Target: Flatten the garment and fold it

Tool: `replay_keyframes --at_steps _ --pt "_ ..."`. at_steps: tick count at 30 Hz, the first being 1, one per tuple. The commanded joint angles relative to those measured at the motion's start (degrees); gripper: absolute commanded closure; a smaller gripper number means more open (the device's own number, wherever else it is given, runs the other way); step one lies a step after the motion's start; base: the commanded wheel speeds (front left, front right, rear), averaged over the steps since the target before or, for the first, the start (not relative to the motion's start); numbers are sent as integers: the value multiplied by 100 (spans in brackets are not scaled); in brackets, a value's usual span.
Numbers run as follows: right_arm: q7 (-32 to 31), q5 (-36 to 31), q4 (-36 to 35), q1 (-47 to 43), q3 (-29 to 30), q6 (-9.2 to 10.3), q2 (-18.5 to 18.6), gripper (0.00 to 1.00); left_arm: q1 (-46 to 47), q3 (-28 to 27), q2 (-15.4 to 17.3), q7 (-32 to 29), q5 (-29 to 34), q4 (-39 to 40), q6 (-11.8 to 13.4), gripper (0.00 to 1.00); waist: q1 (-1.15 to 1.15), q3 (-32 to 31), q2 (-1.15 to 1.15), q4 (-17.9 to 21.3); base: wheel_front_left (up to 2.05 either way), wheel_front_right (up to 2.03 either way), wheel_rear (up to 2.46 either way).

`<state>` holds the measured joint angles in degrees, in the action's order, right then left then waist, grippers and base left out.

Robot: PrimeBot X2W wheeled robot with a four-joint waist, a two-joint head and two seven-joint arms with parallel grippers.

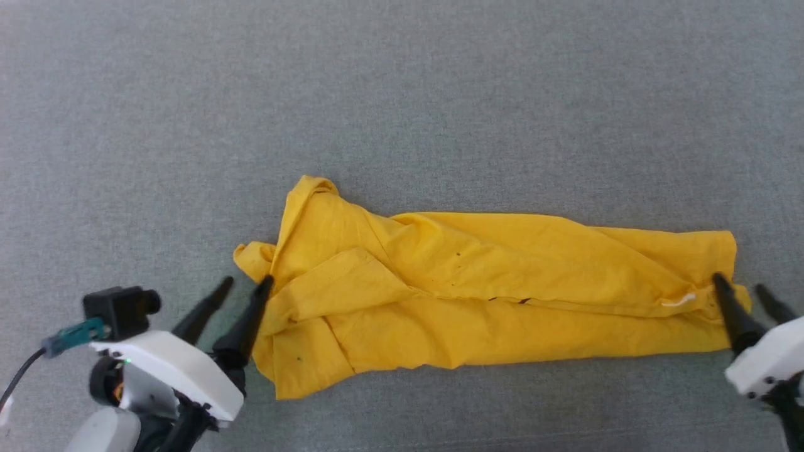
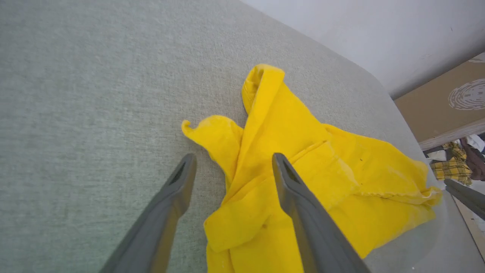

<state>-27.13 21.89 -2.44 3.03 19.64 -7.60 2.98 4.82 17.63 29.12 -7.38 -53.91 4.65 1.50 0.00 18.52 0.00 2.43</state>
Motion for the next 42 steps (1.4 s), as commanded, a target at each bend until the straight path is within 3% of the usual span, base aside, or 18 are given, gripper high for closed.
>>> replay_keyframes --at_steps 1,9,15,19,26,40,42 --pt "68 33 -215 -77 74 11 -10 0 -98 -89 12 237 193 123 132 0 0 -77 0 -7 0 0 0" --pt "638 -112 -564 -269 136 11 -10 0 -306 -628 -300 1976 1314 611 893 0 0 -251 0 -1 0 0 0" --pt "834 -259 -306 -344 101 11 -10 0 -416 -1235 -727 2233 2797 1099 1251 0 0 -323 0 -39 0 0 0" --pt "808 -452 -120 -344 183 11 -10 0 -666 -1435 -1117 2235 3519 1284 1161 0 0 -371 0 -83 0 0 0" --pt "518 -697 192 -282 197 11 -10 0 -909 -1669 -1670 2237 3841 1216 750 0 0 -394 0 -217 0 0 0" --pt "349 -869 1186 230 75 11 62 0 -773 -1739 -1905 2237 4230 841 111 0 0 -136 0 -379 0 0 0" --pt "285 -843 1350 298 82 11 58 59 -754 -1727 -1941 2237 4235 766 49 0 0 -114 0 -389 0 0 0"
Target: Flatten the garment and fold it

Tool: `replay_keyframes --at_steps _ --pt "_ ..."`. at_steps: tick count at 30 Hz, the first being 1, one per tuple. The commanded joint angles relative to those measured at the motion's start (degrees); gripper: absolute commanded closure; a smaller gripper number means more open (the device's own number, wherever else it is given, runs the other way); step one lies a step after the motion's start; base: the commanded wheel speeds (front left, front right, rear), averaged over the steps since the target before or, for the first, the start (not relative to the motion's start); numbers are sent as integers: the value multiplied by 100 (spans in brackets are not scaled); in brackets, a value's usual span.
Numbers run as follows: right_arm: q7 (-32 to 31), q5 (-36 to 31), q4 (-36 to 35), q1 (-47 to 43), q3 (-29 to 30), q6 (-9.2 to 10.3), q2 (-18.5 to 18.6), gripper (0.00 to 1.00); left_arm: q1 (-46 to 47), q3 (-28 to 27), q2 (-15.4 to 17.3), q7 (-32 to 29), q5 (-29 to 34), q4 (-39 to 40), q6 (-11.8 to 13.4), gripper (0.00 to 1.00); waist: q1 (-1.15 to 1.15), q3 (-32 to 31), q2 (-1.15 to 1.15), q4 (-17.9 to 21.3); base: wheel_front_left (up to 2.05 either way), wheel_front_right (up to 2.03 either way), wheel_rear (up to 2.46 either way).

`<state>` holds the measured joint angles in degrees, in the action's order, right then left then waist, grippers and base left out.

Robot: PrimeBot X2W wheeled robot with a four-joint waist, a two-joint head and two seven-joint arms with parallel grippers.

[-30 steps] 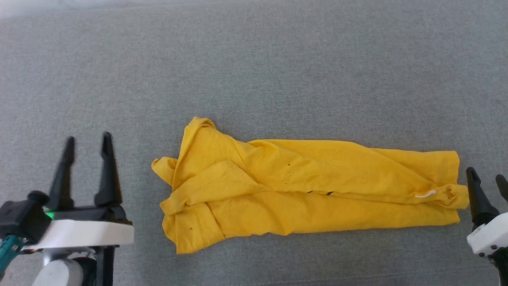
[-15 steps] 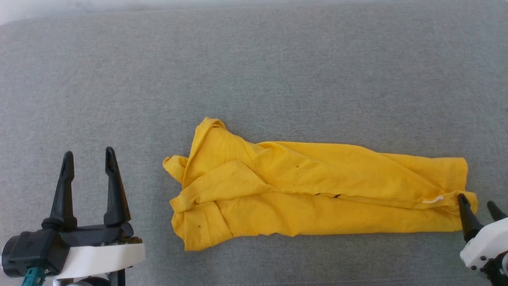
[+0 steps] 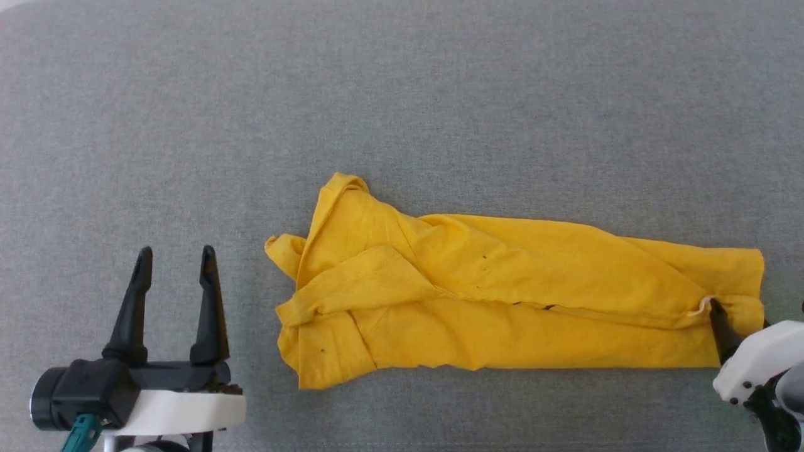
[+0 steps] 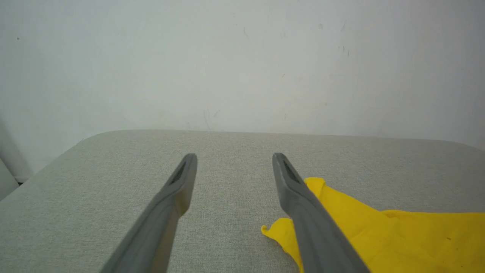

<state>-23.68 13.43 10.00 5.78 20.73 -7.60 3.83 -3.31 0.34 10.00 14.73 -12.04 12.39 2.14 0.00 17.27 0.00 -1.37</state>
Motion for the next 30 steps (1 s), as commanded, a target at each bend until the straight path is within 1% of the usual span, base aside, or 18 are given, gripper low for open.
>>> replay_keyframes --at_steps 1,2,7,13,22,24,27,30 --pt "-76 14 162 54 -10 11 -29 83 67 4 -40 27 54 -42 -41 0 0 21 0 -11 0 0 0" --pt "-86 21 214 84 22 11 -31 100 80 -1 -51 27 64 -62 -61 0 0 29 0 -14 0 0 0" --pt "-67 5 313 189 109 11 -9 100 109 -51 -96 27 107 -143 -143 0 0 27 0 -2 0 0 0" --pt "41 -114 210 359 398 11 163 100 122 -70 -145 27 181 -230 -218 0 0 -16 0 47 0 0 0" --pt "21 -509 143 611 1255 11 699 100 151 -73 -198 27 272 -353 -317 0 0 -107 0 76 0 0 0" --pt "15 -645 140 654 1358 11 800 100 150 -60 -201 27 310 -394 -334 0 0 -150 0 74 0 0 0" --pt "-12 -657 103 698 1324 11 834 100 139 -36 -212 27 365 -460 -356 0 0 -236 0 67 0 0 0" --pt "-113 -467 -78 688 1055 11 697 100 112 -22 -250 27 381 -515 -366 0 0 -337 0 68 0 0 0"
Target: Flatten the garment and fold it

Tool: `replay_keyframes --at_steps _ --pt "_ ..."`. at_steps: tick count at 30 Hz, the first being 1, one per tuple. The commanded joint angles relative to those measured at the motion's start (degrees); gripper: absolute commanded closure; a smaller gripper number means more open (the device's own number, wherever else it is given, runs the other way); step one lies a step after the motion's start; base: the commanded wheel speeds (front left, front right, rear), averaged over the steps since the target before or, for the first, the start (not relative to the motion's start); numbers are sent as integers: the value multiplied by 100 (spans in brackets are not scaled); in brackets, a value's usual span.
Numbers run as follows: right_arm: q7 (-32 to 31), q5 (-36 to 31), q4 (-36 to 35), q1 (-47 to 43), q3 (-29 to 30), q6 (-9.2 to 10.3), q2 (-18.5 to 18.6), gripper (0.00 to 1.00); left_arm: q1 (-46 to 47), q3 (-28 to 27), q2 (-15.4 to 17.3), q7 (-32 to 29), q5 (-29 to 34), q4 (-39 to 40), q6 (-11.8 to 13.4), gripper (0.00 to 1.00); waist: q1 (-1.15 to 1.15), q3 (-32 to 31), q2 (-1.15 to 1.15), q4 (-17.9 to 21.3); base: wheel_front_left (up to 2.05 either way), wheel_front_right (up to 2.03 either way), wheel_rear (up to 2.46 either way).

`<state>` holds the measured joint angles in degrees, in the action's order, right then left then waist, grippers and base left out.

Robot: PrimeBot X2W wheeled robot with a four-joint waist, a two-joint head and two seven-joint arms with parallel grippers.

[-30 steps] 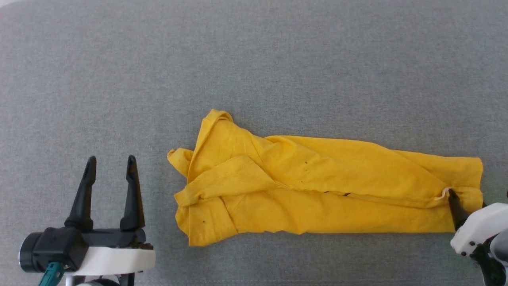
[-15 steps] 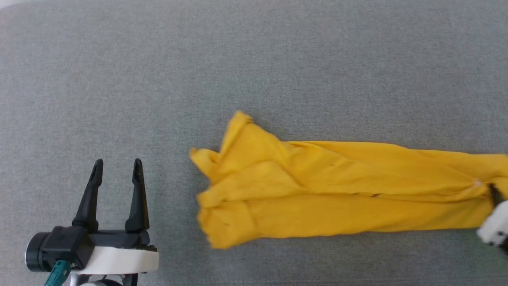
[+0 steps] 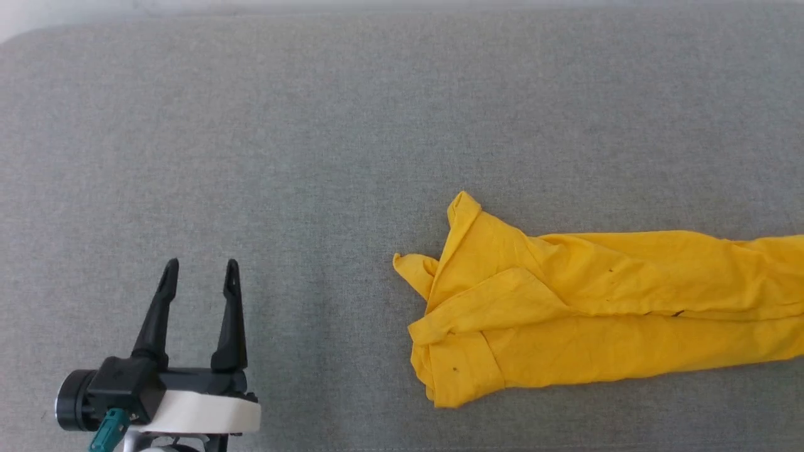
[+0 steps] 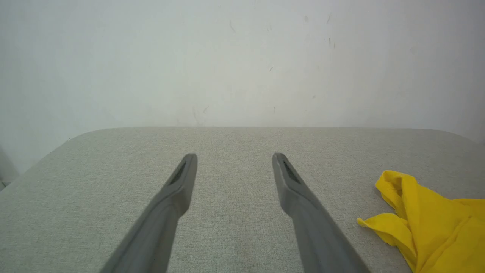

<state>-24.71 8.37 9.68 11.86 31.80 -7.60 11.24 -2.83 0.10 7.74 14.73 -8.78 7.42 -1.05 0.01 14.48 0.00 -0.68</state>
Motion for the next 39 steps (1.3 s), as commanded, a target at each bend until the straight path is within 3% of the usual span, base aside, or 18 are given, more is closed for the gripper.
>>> replay_keyframes --at_steps 1,12,18,28,39 --pt "-70 101 -149 47 -190 11 -107 100 53 7 -38 27 58 -33 -52 0 -1 -92 0 -3 0 0 0" --pt "-1151 1145 -1620 -589 -1983 11 -547 100 -72 12 -96 27 95 -135 -118 0 -1 -385 0 -40 0 0 0" --pt "-1436 1453 -1893 -580 -3173 11 -647 100 -131 18 -125 27 117 -158 -120 0 -1 -480 0 -55 0 0 0" --pt "-1196 1584 -1138 -53 -4639 11 -794 100 -134 58 -166 27 92 -237 -163 0 -1 -585 0 -148 0 0 0" --pt "-567 1480 433 483 -5044 11 -834 100 -71 92 -193 27 57 -309 -195 0 -1 -563 0 -334 0 0 0"
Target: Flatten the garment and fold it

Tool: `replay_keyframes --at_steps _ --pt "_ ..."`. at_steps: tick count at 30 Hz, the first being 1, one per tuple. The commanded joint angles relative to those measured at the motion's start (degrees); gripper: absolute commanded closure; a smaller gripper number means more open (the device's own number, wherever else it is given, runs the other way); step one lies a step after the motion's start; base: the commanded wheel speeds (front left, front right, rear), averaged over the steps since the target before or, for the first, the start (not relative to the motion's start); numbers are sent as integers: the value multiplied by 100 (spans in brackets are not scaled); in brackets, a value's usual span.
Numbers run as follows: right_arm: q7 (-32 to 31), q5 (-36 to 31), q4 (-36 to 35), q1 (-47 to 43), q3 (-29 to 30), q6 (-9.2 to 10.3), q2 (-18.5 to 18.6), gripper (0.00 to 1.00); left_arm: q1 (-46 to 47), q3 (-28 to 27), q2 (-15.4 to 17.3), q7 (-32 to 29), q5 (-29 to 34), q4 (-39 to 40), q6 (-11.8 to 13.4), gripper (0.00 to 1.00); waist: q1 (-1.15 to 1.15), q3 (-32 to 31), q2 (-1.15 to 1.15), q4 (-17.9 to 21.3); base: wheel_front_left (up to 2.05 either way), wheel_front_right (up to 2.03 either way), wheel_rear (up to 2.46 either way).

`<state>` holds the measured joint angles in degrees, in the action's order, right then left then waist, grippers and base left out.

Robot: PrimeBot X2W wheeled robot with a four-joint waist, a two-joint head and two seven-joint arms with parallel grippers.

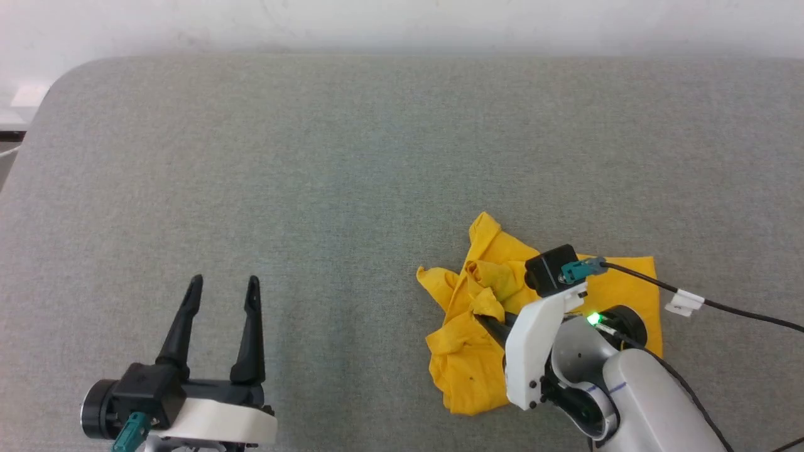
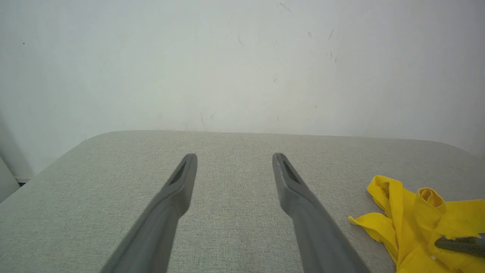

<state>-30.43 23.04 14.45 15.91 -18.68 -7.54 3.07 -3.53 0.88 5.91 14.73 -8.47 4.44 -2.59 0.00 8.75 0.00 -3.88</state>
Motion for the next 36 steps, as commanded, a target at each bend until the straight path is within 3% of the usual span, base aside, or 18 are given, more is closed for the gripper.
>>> replay_keyframes --at_steps 1,5,6,7,8,13,20,24,29,36 --pt "86 52 111 134 -31 5 -17 100 8 20 -14 27 20 -21 -44 0 0 17 0 -29 0 0 0" --pt "377 129 757 379 -163 5 -18 100 64 40 -31 27 7 -58 -56 0 0 51 0 -78 0 0 0" --pt "438 145 913 438 -191 5 -18 56 82 46 -36 27 4 -69 -58 0 0 58 0 -88 0 0 0" --pt "486 171 1067 492 -215 5 -18 36 100 53 -42 27 1 -80 -60 0 0 64 0 -95 0 0 0" --pt "533 208 1206 548 -236 5 -18 0 118 58 -48 27 -3 -90 -61 0 0 67 0 -99 0 0 0" --pt "717 492 1529 817 -533 5 -19 0 161 67 -73 27 -18 -136 -63 0 0 70 0 -60 0 0 0" --pt "800 781 1144 974 -667 5 -19 0 111 36 -81 27 -4 -132 -43 0 0 -5 0 80 0 0 0" --pt "925 558 611 855 -210 5 -19 0 59 12 -79 27 6 -90 -22 0 0 -43 0 152 0 0 0" --pt "1156 -192 -280 398 686 5 108 0 -7 9 -83 27 18 -25 -6 0 0 -43 0 224 0 0 0" --pt "769 -696 -1442 -613 1658 5 240 0 5 1 -36 27 44 56 -8 0 0 91 0 317 0 0 0"
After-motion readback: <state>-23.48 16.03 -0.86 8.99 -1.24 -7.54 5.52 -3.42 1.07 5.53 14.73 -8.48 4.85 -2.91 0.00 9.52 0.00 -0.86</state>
